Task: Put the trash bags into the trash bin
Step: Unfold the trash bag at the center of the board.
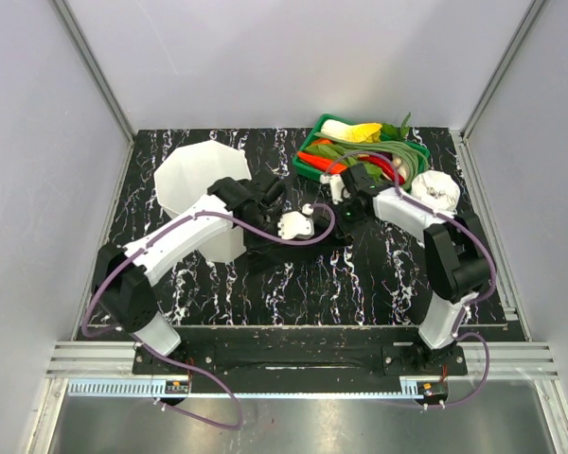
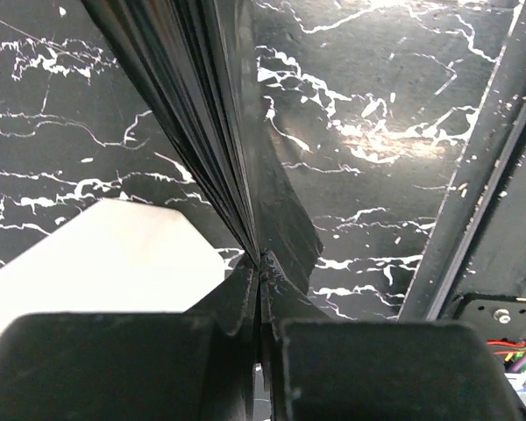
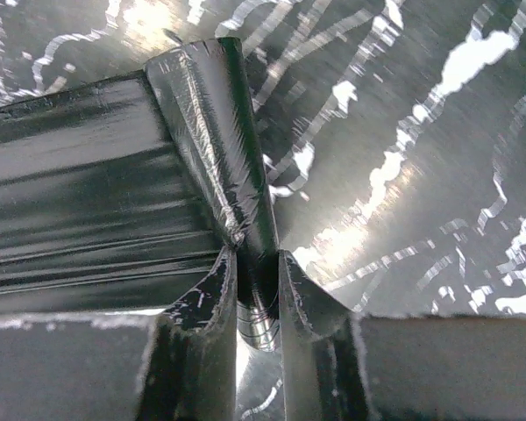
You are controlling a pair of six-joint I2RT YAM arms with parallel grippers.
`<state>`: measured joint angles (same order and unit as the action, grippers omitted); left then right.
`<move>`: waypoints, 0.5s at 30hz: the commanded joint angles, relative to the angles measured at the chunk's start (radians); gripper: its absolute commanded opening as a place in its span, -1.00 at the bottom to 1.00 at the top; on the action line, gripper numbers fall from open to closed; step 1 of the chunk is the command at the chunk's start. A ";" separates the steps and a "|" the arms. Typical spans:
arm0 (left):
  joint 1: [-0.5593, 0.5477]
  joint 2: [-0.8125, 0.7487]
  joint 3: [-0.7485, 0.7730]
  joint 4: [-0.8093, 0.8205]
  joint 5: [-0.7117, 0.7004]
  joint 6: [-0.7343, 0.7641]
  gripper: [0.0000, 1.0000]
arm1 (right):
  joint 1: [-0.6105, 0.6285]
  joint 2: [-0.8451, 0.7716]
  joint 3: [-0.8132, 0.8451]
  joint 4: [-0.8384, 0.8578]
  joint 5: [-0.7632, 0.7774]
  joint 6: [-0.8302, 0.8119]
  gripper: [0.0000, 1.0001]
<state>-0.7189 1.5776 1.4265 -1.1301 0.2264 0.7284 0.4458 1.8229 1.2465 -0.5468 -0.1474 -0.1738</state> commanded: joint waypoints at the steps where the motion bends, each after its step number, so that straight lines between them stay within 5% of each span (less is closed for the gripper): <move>1: 0.006 0.042 0.049 -0.128 -0.068 0.011 -1.00 | -0.128 -0.080 -0.065 -0.105 0.229 -0.044 -0.59; 9: 0.004 0.101 0.054 -0.138 -0.087 0.016 -1.00 | -0.203 -0.157 -0.168 -0.105 0.273 -0.081 0.18; 15: 0.006 0.113 0.038 -0.157 -0.085 0.020 -1.00 | -0.202 -0.211 -0.154 -0.100 0.187 -0.064 0.39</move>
<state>-0.7151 1.6867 1.4467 -1.2446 0.1650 0.7349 0.2302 1.6882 1.0573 -0.6559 0.0631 -0.2314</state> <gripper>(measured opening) 0.013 0.677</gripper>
